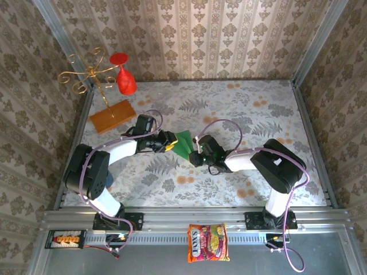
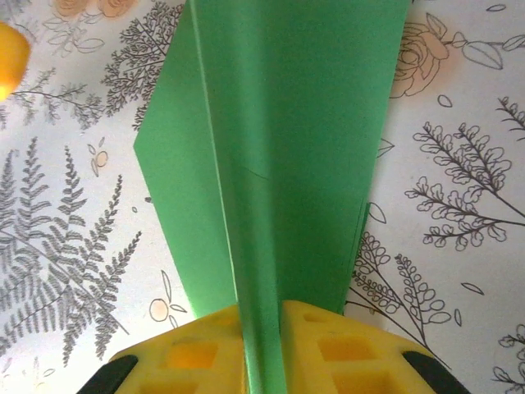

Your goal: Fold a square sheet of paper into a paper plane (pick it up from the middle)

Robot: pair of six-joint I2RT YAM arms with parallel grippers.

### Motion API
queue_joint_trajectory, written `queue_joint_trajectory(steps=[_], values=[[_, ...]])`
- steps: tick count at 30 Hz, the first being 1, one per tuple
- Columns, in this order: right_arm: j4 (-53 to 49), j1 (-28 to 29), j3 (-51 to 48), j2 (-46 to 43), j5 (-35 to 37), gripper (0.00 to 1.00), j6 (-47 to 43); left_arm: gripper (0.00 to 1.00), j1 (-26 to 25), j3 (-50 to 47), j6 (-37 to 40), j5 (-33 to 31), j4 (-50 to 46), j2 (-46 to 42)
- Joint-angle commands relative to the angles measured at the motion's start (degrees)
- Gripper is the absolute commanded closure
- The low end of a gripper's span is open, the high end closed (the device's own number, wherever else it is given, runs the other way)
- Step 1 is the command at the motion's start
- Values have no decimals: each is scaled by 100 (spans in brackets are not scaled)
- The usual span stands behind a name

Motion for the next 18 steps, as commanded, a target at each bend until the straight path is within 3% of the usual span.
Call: queue_joint_trajectory(steps=[1,11,18], values=[[-525,-105,-269,218,-660,81,192,69,-55,-21,-111,165,542,246],[-497,-327,-288,178,-1050,81,285,82,-443,70,-191,728,1523,768],[-630,-384,-186,27,-1159,79,273,86,-443,193,-132,753,1549,1033]])
